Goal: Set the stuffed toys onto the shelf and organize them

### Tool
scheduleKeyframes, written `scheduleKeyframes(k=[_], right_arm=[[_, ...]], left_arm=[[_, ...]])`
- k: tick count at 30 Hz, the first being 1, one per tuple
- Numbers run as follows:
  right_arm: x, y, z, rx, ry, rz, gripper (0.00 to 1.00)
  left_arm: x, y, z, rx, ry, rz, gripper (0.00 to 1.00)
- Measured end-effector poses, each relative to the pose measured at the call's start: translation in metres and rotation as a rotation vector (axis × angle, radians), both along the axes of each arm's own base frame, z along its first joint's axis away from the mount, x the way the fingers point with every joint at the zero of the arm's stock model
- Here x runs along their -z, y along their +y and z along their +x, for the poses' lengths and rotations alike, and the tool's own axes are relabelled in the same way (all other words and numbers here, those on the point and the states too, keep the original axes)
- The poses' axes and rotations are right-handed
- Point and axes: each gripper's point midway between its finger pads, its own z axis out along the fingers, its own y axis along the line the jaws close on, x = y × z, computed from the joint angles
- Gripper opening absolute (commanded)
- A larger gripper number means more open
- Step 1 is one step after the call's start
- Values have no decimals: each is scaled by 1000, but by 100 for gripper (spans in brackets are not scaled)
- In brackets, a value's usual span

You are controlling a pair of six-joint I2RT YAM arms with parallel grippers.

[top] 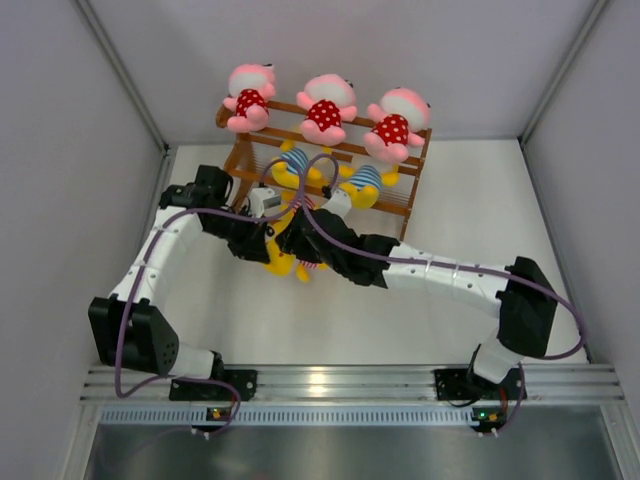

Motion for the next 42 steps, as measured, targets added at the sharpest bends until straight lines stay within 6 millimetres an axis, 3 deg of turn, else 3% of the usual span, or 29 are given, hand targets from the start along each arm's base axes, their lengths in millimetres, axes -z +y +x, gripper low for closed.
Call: scheduleKeyframes(k=[3, 6, 10, 13, 17, 25, 35, 38, 41, 42], right_arm=[[3, -5, -12, -116, -50, -64, 74], [1, -26, -27, -250, -116, -154, 83], [-20, -72, -42, -422, -255, -261, 85], [-39, -109, -38, -493, -362, -329, 86], [-49, -135, -32, -569, -496, -430, 88], [-14, -144, -58, -885, -563, -560, 87], [30, -150, -77, -1034, -490, -564, 87], [33, -143, -76, -1049, -494, -539, 87], [38, -132, -72, -1060, -495, -515, 72], [40, -129, -70, -1061, -490, -505, 54]], left_arm=[[1, 1, 0, 6, -6, 5, 0], [-1, -1, 2, 29, -28, -12, 0], [-4, -6, -1, 84, -52, -45, 0], [-6, -10, -7, 133, -61, -71, 0], [-6, -16, -20, 215, -64, -84, 0], [-24, -44, -58, 464, -172, -138, 0], [-33, -57, -71, 569, -224, -166, 0], [-33, -61, -76, 599, -226, -170, 0], [-34, -62, -79, 613, -237, -170, 0], [-35, -62, -80, 615, -240, -169, 0]])
